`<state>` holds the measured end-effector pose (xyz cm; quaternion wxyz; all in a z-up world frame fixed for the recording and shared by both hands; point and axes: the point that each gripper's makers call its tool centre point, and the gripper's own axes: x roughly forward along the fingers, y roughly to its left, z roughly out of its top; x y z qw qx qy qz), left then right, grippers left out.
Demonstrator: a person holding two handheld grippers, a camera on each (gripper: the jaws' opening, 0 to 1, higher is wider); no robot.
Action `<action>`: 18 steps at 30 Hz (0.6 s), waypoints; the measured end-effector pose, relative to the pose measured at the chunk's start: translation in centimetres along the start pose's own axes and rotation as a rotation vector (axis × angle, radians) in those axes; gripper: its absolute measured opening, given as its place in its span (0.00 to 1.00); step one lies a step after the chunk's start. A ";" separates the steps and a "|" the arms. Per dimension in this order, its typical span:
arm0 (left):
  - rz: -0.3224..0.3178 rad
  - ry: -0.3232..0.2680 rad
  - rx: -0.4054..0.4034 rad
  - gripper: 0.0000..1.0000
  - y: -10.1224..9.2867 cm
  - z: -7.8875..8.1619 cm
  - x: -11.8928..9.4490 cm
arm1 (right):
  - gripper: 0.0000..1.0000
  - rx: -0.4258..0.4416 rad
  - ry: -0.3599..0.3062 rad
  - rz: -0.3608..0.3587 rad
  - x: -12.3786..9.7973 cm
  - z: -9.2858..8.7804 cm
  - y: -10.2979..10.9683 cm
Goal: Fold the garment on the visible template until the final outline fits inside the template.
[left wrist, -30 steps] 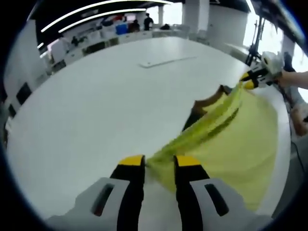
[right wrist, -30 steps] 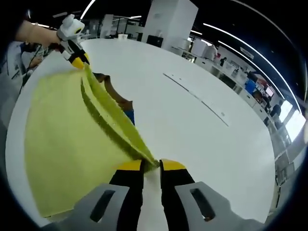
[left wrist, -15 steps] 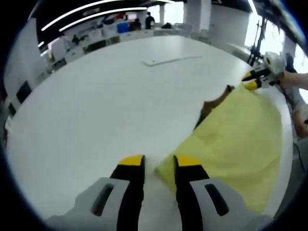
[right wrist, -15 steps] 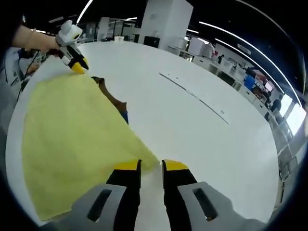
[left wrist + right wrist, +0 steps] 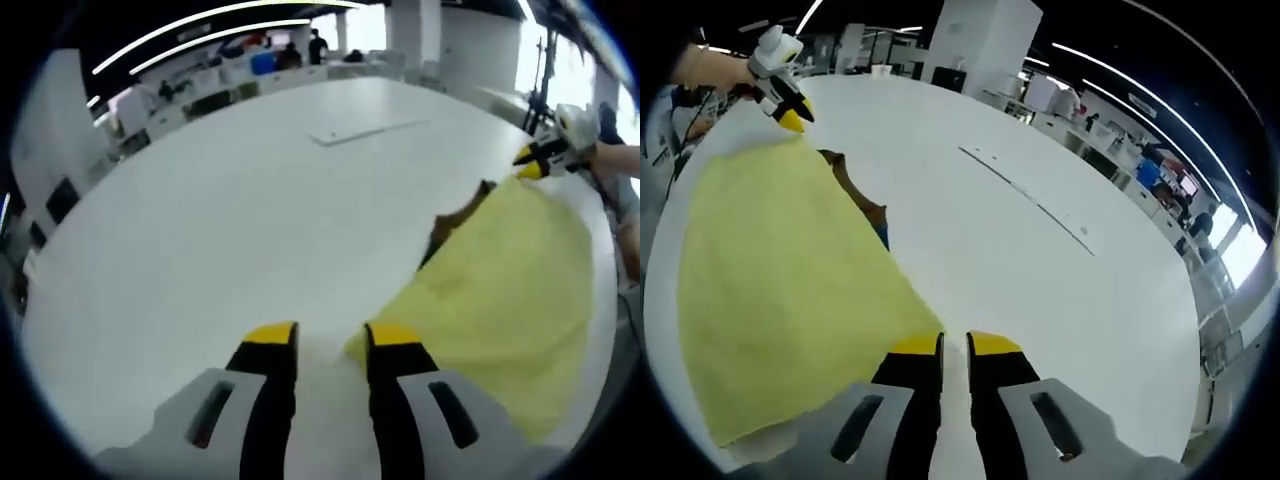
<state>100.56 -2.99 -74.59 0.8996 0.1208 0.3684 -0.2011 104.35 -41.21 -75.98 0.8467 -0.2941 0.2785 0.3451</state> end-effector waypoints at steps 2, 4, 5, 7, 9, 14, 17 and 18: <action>0.014 -0.009 -0.008 0.23 0.2 0.0 -1.1 | 0.15 0.017 -0.010 -0.013 -0.6 0.1 -0.5; 0.019 -0.012 -0.012 0.24 0.3 -0.2 -1.7 | 0.17 0.039 -0.018 -0.021 -1.3 0.1 -0.9; 0.022 -0.012 -0.013 0.24 0.3 -0.4 -2.3 | 0.17 0.048 -0.021 -0.024 -1.7 0.1 -1.0; 0.027 -0.013 -0.016 0.24 0.2 -0.8 -3.1 | 0.18 0.064 -0.019 -0.021 -2.2 0.0 -0.9; 0.029 -0.016 -0.023 0.25 -0.1 -1.2 -3.9 | 0.18 0.094 -0.049 -0.020 -2.8 0.3 -0.6; 0.005 -0.027 -0.067 0.26 -1.8 -3.4 -6.1 | 0.18 0.176 -0.100 -0.008 -5.2 -0.2 1.0; -0.031 -0.042 -0.114 0.26 -3.2 -4.9 -7.3 | 0.19 0.225 -0.128 -0.002 -6.6 -1.2 2.3; -0.033 -0.054 -0.137 0.26 -3.7 -5.5 -7.9 | 0.20 0.262 -0.127 -0.002 -7.2 -1.8 2.8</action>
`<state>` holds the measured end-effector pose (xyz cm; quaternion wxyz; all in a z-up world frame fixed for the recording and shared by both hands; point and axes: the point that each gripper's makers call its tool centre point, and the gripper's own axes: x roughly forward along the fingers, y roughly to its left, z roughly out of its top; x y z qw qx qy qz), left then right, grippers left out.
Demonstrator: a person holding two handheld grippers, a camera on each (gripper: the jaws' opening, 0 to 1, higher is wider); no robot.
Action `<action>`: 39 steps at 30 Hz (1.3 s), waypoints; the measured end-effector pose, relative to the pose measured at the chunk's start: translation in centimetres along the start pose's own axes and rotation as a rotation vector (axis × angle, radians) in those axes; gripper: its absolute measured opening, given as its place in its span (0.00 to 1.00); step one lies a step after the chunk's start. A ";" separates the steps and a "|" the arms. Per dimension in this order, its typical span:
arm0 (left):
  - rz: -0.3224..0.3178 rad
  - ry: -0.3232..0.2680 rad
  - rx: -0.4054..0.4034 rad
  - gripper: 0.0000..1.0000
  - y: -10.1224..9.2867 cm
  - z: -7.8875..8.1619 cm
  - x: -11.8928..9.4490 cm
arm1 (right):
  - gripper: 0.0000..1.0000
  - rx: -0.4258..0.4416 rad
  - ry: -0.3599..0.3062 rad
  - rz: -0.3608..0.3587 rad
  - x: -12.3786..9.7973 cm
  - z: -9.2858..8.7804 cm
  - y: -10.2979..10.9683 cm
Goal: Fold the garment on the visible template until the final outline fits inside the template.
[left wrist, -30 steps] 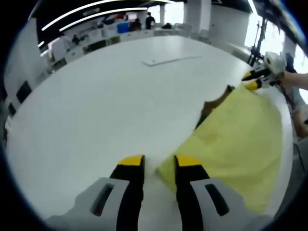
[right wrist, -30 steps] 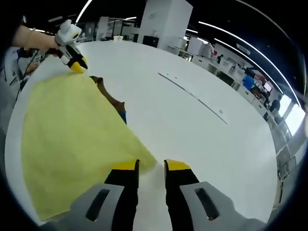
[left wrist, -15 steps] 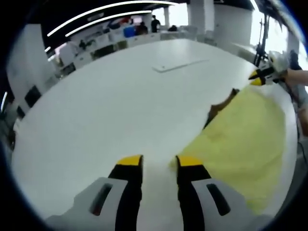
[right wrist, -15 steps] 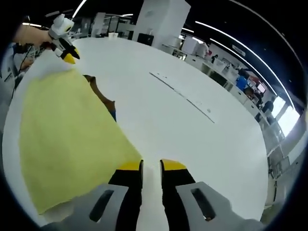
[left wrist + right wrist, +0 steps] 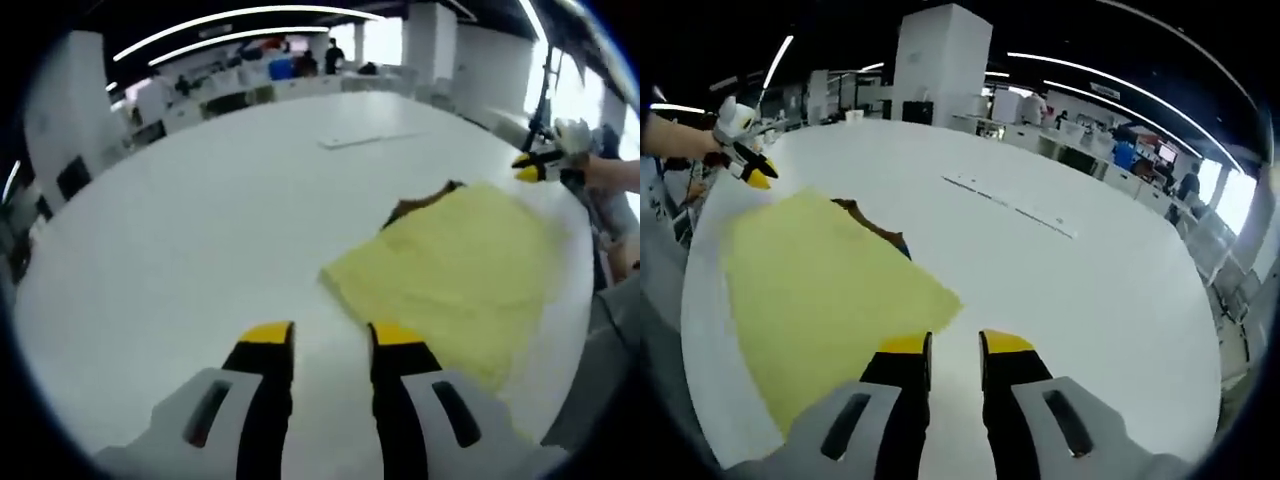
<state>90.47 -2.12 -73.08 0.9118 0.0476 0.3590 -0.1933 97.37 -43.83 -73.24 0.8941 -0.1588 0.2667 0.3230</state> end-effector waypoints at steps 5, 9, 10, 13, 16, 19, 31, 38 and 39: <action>-0.008 -0.037 -0.092 0.26 -1.4 -2.3 -2.0 | 0.22 0.068 -0.003 0.011 -2.6 -2.4 1.9; -0.031 -0.047 -0.135 0.25 -2.8 -3.8 -2.9 | 0.22 0.091 0.013 0.027 -4.0 -4.3 3.7; -0.037 -0.039 -0.129 0.25 -3.3 -4.3 -3.0 | 0.22 0.094 0.018 0.030 -4.2 -4.6 4.1; -0.059 -0.027 -0.128 0.26 -4.2 -5.2 -3.2 | 0.22 0.103 0.024 0.041 -4.8 -5.3 5.1; -0.078 -0.031 -0.139 0.26 -5.0 -5.8 -3.4 | 0.22 0.118 0.024 0.049 -5.2 -6.0 6.1; -0.102 -0.047 -0.155 0.26 -5.9 -5.9 -3.6 | 0.22 0.127 0.019 0.056 -5.6 -6.3 6.8; -0.205 -0.036 -0.156 0.19 -8.5 -6.7 -3.4 | 0.13 0.136 0.007 0.125 -5.7 -6.8 9.3; -0.216 -0.037 -0.149 0.19 -8.7 -6.4 -3.1 | 0.14 0.106 0.006 0.183 -5.9 -6.6 10.8; -0.219 -0.037 -0.148 0.19 -8.8 -6.4 -3.1 | 0.14 0.104 0.001 0.187 -5.9 -6.5 10.9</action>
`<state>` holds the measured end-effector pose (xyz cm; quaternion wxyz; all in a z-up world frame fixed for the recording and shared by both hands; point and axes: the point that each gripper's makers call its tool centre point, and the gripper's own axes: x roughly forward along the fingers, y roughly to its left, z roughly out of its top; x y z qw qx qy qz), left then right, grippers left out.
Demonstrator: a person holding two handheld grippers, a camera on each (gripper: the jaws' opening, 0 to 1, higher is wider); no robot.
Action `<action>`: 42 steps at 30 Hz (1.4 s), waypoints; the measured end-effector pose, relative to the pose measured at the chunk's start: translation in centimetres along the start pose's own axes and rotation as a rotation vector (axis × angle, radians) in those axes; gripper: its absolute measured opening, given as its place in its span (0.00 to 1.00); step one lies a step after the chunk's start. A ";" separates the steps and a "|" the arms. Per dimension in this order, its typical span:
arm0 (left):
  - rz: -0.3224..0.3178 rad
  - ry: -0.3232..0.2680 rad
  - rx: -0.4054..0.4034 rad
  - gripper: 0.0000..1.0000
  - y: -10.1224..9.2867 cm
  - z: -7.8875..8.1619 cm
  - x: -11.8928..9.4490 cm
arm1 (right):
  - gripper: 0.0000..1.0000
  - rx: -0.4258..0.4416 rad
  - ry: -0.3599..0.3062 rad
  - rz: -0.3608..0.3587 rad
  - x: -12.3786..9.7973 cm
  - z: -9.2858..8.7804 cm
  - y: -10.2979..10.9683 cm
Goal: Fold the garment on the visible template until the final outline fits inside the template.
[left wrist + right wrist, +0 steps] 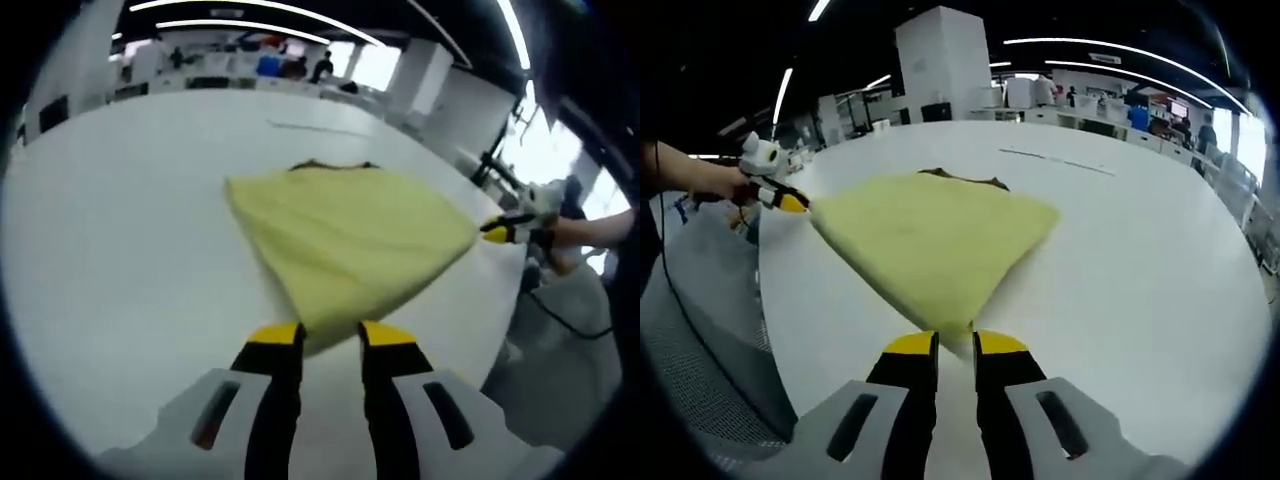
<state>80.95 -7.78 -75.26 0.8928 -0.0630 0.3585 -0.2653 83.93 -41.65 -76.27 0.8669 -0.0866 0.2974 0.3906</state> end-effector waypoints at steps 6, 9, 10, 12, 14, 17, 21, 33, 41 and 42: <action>-0.003 0.008 -0.012 0.16 0.2 -0.2 0.1 | 0.14 0.004 0.006 0.001 0.7 -0.1 -0.5; -0.002 0.012 -0.011 0.14 0.3 -0.3 0.1 | 0.10 0.000 0.007 0.011 1.1 0.1 -0.5; 0.001 0.013 -0.008 0.12 0.4 -0.3 0.0 | 0.06 -0.008 0.006 0.016 1.1 0.2 -0.4; 0.001 0.013 -0.008 0.03 0.5 -0.2 -0.1 | 0.02 -0.010 0.001 0.022 1.1 0.3 -0.3; 0.003 0.004 0.011 0.00 0.6 0.0 -0.1 | 0.02 -0.012 0.003 0.023 1.1 0.2 -0.5; 0.016 0.025 0.037 0.00 1.0 -0.2 -0.3 | 0.02 -0.014 0.008 0.027 0.9 0.1 -0.6; 0.015 0.053 0.067 0.00 1.3 -0.5 -0.2 | 0.02 -0.034 0.016 0.028 0.9 0.0 -0.8; 0.006 0.112 0.097 0.00 2.2 -1.5 -0.3 | 0.01 -0.091 0.050 0.037 0.9 -0.5 -1.1; 0.009 0.121 0.094 0.00 2.1 -1.7 -0.4 | 0.01 -0.076 0.051 0.038 1.1 -0.7 -1.0; 0.009 0.121 0.090 0.00 2.1 -1.7 -0.4 | 0.01 -0.077 0.052 0.038 1.1 -0.7 -1.0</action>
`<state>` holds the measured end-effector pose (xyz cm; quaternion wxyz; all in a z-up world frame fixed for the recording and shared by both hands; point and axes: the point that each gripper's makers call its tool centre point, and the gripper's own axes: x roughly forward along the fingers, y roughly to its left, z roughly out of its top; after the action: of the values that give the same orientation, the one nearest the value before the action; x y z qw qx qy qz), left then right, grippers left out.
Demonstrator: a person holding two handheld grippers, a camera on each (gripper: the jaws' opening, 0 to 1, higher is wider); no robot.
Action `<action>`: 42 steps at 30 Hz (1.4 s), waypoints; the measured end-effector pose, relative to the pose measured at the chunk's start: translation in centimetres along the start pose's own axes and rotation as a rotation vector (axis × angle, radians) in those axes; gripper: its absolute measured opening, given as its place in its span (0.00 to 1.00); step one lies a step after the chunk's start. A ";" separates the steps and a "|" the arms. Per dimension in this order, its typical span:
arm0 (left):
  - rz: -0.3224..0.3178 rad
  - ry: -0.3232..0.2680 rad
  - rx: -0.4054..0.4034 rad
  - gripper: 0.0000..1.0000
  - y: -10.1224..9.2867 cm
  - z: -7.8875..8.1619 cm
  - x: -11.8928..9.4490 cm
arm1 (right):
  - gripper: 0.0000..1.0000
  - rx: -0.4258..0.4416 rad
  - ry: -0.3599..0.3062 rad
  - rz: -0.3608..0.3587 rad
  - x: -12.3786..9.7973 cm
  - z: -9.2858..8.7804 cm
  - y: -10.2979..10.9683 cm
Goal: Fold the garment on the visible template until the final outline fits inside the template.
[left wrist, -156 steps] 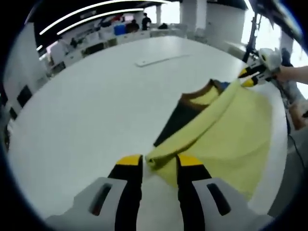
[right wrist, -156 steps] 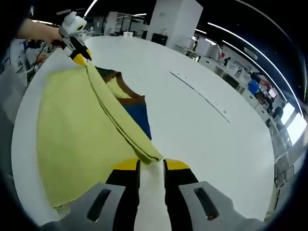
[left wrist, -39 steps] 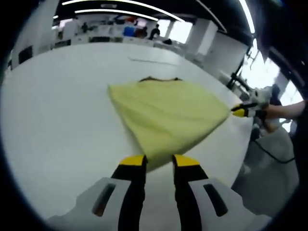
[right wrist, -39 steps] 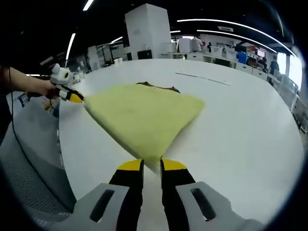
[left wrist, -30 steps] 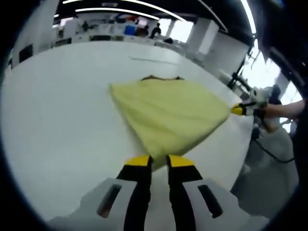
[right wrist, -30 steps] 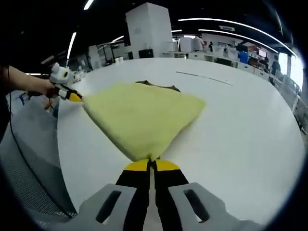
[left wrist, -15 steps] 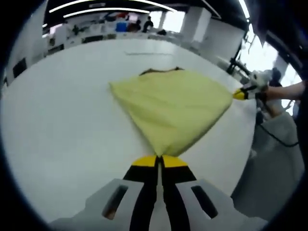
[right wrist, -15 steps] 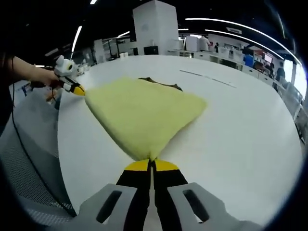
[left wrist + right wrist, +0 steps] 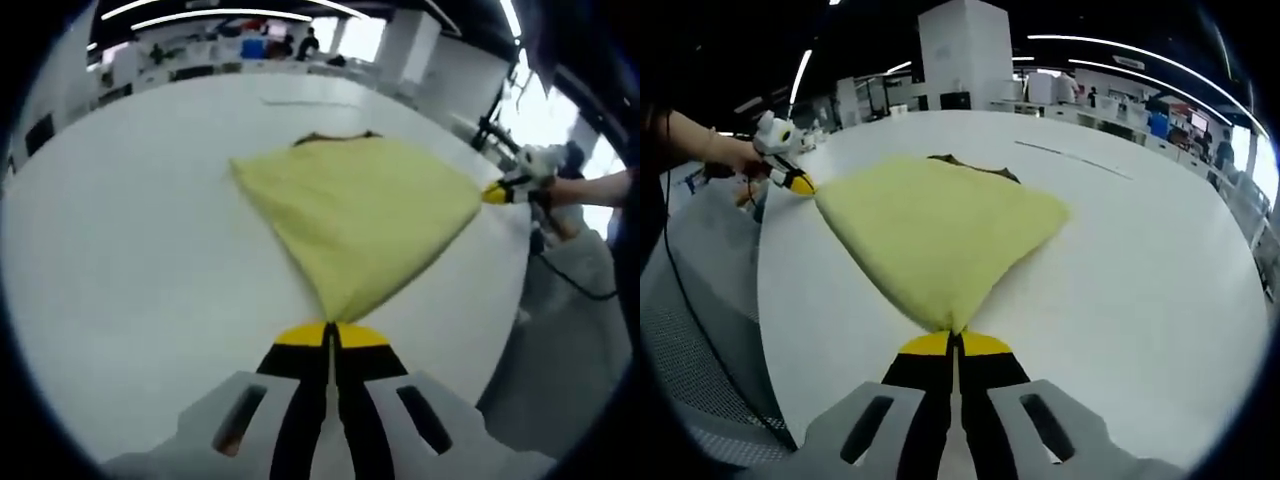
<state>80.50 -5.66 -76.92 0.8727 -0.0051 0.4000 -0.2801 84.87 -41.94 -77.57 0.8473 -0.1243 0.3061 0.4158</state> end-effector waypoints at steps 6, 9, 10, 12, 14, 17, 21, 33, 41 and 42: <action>0.003 0.003 -0.006 0.00 0.0 0.0 0.0 | 0.01 0.009 -0.001 -0.002 0.0 0.0 0.0; 0.004 0.003 -0.012 0.00 0.0 0.0 0.0 | 0.02 0.012 -0.002 -0.004 0.0 -0.1 0.0; 0.004 0.003 -0.012 0.00 0.0 0.0 0.0 | 0.02 0.014 -0.003 -0.005 0.0 -0.1 0.0; 0.004 0.005 -0.014 0.00 0.0 0.0 0.0 | 0.02 0.012 -0.003 -0.006 0.0 -0.2 0.0; 0.006 0.006 -0.014 0.00 -0.1 0.1 -0.1 | 0.02 0.008 -0.002 -0.008 -0.1 -0.2 0.0; 0.008 0.006 -0.019 0.00 -0.1 0.1 -0.1 | 0.02 0.000 0.001 -0.010 -0.3 -0.3 0.0; 0.025 0.019 -0.036 0.00 0.1 -0.1 -0.3 | 0.01 0.004 0.004 -0.021 -0.6 -0.6 -0.2; 0.174 -0.027 -0.111 0.00 2.0 0.8 -2.9 | 0.01 0.022 -0.009 -0.080 -2.8 -0.7 -1.3; 0.229 -0.138 -0.118 0.09 0.7 4.0 -5.2 | 0.19 -0.017 -0.025 -0.091 -4.8 1.5 -1.1; 0.239 -0.145 -0.110 0.13 0.6 4.2 -5.5 | 0.20 -0.021 -0.030 -0.092 -5.1 1.8 -1.1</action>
<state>80.86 -3.40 -70.38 0.9248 -0.0254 0.3484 -0.1506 84.11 -44.99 -73.04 0.8687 -0.1410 0.2831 0.3813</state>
